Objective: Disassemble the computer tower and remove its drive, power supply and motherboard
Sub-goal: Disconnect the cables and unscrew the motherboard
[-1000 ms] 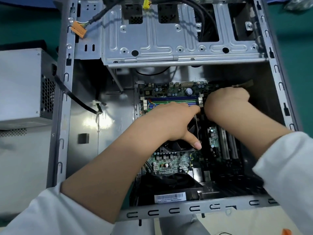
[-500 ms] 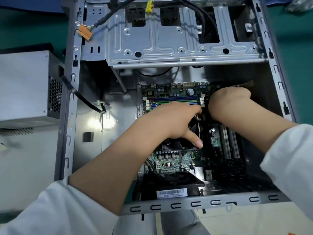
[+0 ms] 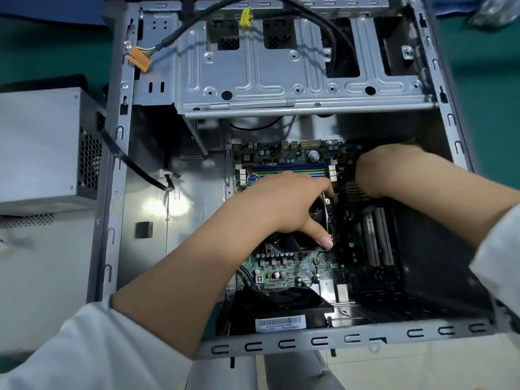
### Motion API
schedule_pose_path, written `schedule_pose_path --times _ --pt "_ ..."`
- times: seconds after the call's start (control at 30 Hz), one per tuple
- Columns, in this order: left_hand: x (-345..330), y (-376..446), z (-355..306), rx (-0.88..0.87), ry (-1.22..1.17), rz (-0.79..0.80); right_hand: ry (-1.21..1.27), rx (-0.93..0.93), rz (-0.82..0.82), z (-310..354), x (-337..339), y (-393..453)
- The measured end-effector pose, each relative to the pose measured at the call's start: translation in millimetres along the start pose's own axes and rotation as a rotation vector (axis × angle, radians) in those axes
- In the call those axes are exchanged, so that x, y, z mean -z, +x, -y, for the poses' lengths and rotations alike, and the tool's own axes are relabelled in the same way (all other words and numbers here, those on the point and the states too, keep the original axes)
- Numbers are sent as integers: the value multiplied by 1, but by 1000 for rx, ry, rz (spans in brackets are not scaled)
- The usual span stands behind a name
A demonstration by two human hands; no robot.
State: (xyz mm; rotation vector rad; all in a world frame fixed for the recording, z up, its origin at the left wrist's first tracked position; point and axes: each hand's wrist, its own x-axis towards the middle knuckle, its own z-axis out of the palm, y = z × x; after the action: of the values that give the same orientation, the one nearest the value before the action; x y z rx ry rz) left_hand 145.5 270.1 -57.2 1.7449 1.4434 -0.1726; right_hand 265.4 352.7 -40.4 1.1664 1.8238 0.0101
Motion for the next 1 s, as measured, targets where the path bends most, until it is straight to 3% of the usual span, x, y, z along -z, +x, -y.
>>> schedule_pose_path --times 0.17,0.63,0.77,0.87,0.93,1.0 --pt "0 0 1 11 -1 4 34 -65 -56 11 -7 -4" --pt "-1 0 0 -6 -17 -10 177 -31 -72 -13 -1 -14" --pt "-1 1 0 -13 4 -17 230 97 -55 -15 3 -22" --pt "0 0 1 -19 21 -18 409 177 -50 -14 5 -24" --pt "3 -5 -2 -37 -24 -28 705 178 -68 -21 9 -28" --pt "8 -13 -6 -67 -156 -49 1077 176 23 -29 11 -37"
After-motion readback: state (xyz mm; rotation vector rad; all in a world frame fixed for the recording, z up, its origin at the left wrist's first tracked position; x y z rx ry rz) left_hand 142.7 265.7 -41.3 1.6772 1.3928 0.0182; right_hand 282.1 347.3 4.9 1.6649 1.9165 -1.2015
